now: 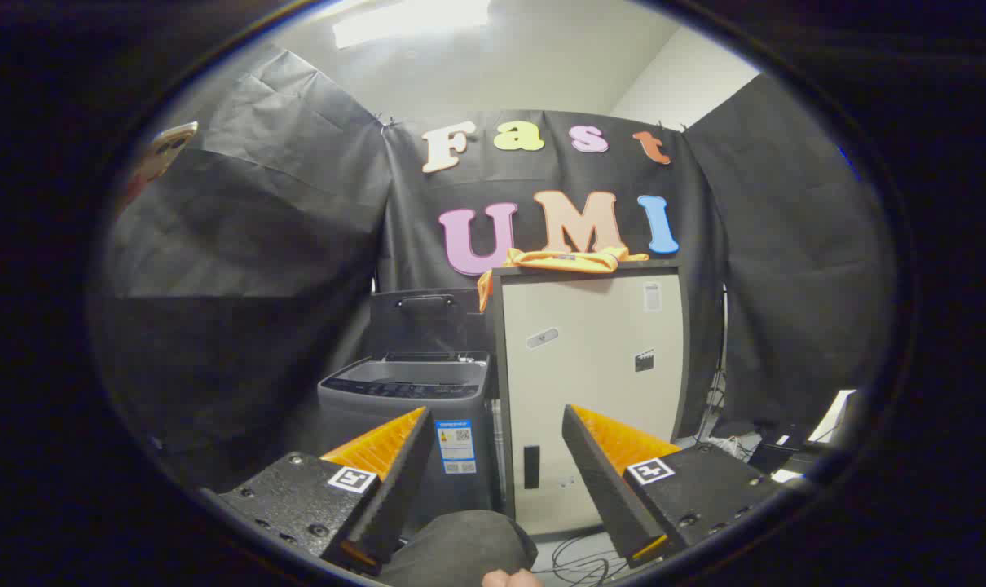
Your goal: Put the clothes into the washing machine and then close the washing machine lid.
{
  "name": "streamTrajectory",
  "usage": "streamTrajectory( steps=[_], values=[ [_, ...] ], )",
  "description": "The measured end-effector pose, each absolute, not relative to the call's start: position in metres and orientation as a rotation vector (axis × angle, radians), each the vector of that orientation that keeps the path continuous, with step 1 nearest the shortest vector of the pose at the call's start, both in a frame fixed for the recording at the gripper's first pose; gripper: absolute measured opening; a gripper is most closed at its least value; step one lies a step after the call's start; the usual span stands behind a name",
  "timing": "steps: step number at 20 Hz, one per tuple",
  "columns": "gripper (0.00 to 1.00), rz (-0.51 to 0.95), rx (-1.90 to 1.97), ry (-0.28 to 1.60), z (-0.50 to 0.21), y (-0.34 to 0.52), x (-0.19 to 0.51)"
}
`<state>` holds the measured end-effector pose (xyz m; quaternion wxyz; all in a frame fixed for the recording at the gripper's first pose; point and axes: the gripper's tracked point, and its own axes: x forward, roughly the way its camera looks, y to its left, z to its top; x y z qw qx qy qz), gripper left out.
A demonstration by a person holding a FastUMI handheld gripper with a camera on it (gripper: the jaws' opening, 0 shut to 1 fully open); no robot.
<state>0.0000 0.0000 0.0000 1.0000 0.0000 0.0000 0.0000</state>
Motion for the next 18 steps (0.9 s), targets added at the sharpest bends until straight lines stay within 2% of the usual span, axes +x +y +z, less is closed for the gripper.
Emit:
streamTrajectory(
  steps=[18],
  values=[
    [0.96, 0.003, -0.004, 0.000, -0.0007, 0.0027, 0.0004]
  ],
)
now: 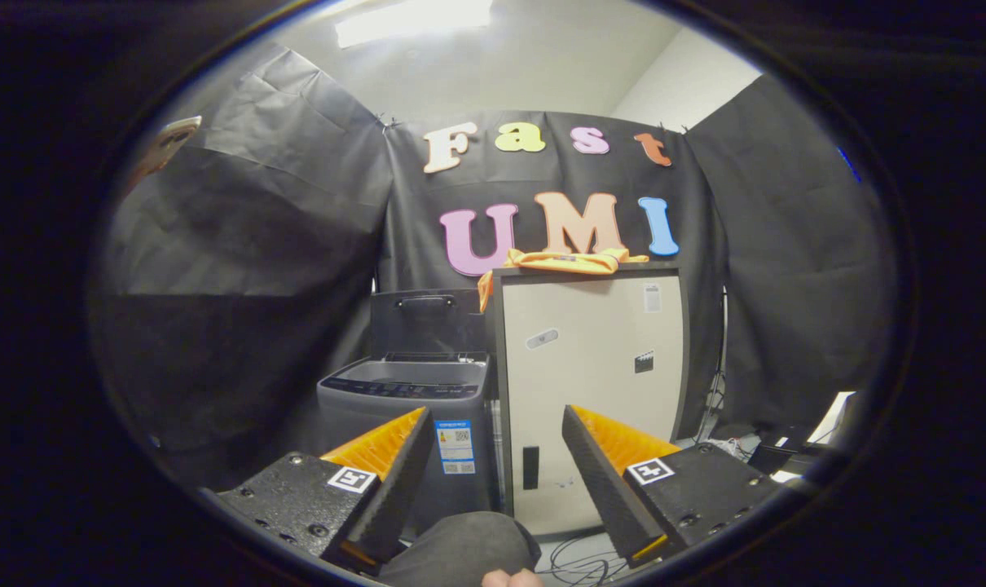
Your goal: Put the clothes into the washing machine and then close the washing machine lid.
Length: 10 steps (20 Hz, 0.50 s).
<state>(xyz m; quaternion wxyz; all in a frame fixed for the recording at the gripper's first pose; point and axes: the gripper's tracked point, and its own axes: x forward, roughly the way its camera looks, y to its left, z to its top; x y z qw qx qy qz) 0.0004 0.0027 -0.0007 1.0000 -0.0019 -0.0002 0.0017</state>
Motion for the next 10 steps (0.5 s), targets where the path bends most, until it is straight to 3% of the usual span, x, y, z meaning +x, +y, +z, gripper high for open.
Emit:
streamTrajectory(
  steps=[10],
  values=[
    [0.96, 0.007, 0.011, -0.003, 0.0017, 0.0032, 0.0002]
  ],
)
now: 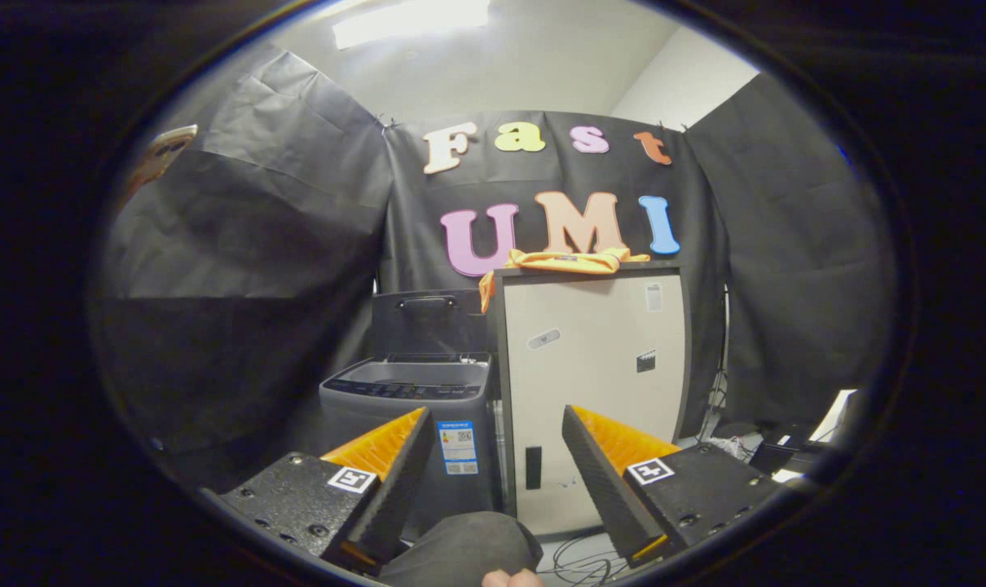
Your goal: Put the clothes into the washing machine and then close the washing machine lid.
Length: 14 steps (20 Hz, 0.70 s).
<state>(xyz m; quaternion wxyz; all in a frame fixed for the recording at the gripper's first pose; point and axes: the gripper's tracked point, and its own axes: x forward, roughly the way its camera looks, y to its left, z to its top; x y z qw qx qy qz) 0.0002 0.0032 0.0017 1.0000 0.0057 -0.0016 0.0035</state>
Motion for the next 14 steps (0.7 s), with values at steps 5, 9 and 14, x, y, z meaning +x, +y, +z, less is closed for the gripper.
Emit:
streamTrajectory(
  steps=[5, 9, 14],
  values=[
    [0.96, 0.005, 0.021, -0.001, 0.004, 0.001, 0.003],
    [0.96, 0.009, 0.014, -0.004, 0.008, 0.001, 0.007],
    [0.96, 0.024, 0.007, -0.010, 0.015, 0.006, 0.015]
  ],
)
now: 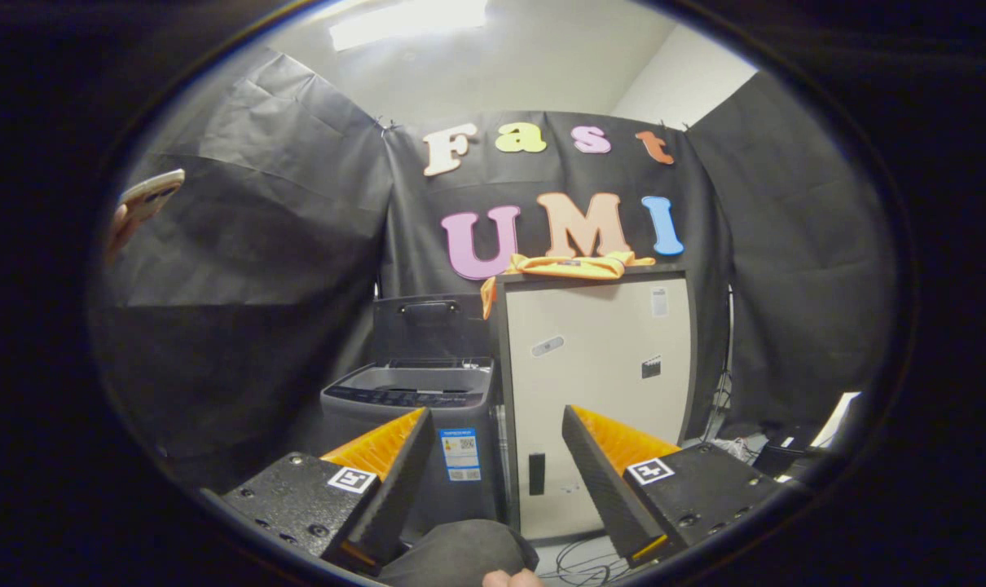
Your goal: Put the clothes into the washing machine and then close the washing machine lid.
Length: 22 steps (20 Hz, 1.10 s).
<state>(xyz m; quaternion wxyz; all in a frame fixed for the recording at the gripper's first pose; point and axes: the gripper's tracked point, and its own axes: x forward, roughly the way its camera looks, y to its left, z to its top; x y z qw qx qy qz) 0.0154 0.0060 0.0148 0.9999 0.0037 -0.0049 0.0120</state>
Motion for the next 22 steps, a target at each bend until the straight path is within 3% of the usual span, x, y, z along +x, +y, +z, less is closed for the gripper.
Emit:
streamTrajectory(
  steps=[22],
  values=[
    [0.96, 0.030, -0.048, 0.002, 0.046, 0.002, 0.098]
  ],
)
